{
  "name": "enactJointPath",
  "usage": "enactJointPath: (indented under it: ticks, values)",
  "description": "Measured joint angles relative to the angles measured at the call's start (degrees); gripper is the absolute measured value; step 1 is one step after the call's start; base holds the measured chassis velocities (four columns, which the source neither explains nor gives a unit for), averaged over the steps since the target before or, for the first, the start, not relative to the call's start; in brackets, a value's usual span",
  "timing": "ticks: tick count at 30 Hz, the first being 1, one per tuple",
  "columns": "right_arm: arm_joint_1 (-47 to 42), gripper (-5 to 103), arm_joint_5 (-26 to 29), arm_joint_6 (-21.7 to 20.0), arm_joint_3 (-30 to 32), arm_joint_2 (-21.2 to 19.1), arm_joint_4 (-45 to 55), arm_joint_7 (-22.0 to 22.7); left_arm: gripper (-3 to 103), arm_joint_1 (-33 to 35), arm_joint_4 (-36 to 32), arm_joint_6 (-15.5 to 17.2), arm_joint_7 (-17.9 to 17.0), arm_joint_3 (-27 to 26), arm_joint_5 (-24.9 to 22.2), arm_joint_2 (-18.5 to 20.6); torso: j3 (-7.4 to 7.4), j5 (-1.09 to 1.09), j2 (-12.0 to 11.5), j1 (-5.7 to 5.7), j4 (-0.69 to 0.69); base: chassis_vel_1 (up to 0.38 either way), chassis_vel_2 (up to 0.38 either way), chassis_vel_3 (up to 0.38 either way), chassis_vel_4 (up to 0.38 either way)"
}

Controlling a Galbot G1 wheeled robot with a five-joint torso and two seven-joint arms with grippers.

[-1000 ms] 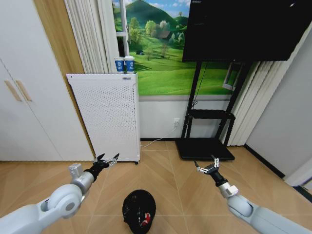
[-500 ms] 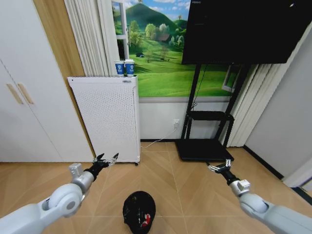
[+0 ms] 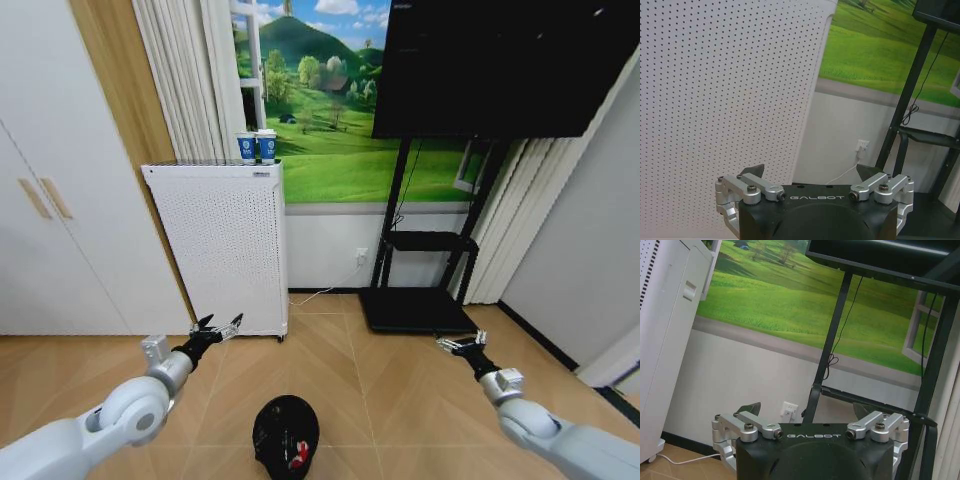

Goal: Pick up the trash bin and place the garbage on the floor into it.

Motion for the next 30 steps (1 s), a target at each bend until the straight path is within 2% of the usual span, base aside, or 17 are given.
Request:
enactJointPath:
  ticks: [9,13,18,24,30]
  values:
    - [-1.15,100,-0.51,1.39,0.78,0.04,0.44,-0.33,100,0.32,-0.4,-0.27,-1.16,-0.35,0.48,-0.23,1.14,0.0,1.97,0.82,0.0,0.0,0.0,0.0,0.0]
    - [-1.54,100,-0.45,2.92,1.02,0.05,0.41,-2.58,100,0.78,-0.14,-1.65,-1.61,0.16,2.69,-0.36,1.85,-0.01,3.13,1.27,0.0,0.0,0.0,0.0,0.0]
    - [-1.75,100,-1.22,6.01,1.27,0.78,-0.97,-5.34,100,0.92,-0.18,-2.28,-1.55,0.26,2.8,-0.8,2.12,0.0,3.56,1.42,0.0,0.0,0.0,0.0,0.0]
    - [-2.61,100,-2.4,6.8,2.22,1.23,-1.18,-7.92,100,1.27,0.34,-2.83,-1.14,0.2,2.88,-1.09,2.12,-0.02,3.56,1.44,0.01,-0.046,-0.032,0.055,0.045]
    - [-2.49,100,-5.25,6.83,2.59,2.4,-0.44,-6.19,100,1.27,0.47,-2.95,-0.96,0.44,2.91,-1.54,2.05,0.01,3.42,1.39,0.0,-0.132,-0.148,0.144,0.149]
